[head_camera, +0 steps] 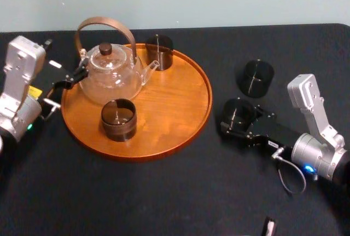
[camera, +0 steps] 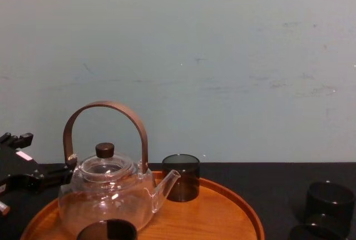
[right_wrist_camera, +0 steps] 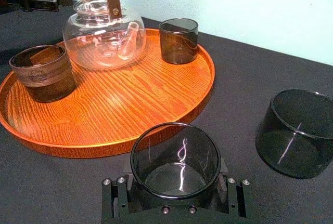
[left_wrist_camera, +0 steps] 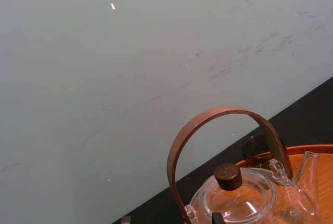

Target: Pick up the glass from the table and place it on the tray.

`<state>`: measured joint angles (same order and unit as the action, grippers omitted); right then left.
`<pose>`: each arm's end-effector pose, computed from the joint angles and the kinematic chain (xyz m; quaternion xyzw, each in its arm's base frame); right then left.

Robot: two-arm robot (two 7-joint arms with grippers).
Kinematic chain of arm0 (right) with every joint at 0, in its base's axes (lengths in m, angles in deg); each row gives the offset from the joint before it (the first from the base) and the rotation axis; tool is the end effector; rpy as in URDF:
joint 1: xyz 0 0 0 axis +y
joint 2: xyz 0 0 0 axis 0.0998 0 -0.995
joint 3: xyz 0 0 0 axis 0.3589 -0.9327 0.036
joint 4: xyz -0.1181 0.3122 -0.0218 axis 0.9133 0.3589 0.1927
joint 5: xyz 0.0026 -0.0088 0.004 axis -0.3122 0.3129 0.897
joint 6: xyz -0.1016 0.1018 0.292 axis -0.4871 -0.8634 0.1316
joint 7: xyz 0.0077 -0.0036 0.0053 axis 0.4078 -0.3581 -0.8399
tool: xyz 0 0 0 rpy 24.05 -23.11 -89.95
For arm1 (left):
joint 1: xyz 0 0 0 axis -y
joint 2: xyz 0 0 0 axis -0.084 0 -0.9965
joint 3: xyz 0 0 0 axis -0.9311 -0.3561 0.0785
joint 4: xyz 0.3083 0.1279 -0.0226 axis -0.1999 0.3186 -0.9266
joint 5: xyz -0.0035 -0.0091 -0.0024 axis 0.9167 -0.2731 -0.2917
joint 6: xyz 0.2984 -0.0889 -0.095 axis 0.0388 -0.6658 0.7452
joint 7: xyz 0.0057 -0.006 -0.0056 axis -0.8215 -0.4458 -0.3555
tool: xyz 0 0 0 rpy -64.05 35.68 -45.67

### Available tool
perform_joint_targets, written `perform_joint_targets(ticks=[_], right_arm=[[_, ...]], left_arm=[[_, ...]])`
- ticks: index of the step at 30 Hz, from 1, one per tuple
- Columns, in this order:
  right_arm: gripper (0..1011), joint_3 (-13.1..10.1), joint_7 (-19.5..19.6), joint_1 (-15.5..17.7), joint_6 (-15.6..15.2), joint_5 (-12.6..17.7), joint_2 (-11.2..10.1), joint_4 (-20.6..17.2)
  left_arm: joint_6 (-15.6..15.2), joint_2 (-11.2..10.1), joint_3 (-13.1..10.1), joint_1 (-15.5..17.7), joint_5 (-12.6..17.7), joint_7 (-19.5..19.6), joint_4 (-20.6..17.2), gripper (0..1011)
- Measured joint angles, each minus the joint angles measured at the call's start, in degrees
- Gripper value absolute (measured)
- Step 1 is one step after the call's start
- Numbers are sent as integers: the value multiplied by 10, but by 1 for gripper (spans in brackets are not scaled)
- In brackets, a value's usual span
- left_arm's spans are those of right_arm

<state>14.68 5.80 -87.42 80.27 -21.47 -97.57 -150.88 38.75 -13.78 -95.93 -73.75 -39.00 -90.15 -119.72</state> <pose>0.3412 -0.0814 -0.3790 -0.1347 0.0690 -0.4055 0.9015 0.3811 0.1035 -0.3413 0.1414 -0.1324 0.5800 0.7913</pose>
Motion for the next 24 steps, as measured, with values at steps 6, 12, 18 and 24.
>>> perform_joint_targets(ticks=[6,12,18,24], right_arm=[[907,0,0,0,0,0,0,0],[907,0,0,0,0,0,0,0],[907,0,0,0,0,0,0,0],[907,0,0,0,0,0,0,0]], left_arm=[[0,0,0,0,0,0,0,1001],[0,0,0,0,0,0,0,1001],[0,0,0,0,0,0,0,1001],[0,0,0,0,0,0,0,1001]])
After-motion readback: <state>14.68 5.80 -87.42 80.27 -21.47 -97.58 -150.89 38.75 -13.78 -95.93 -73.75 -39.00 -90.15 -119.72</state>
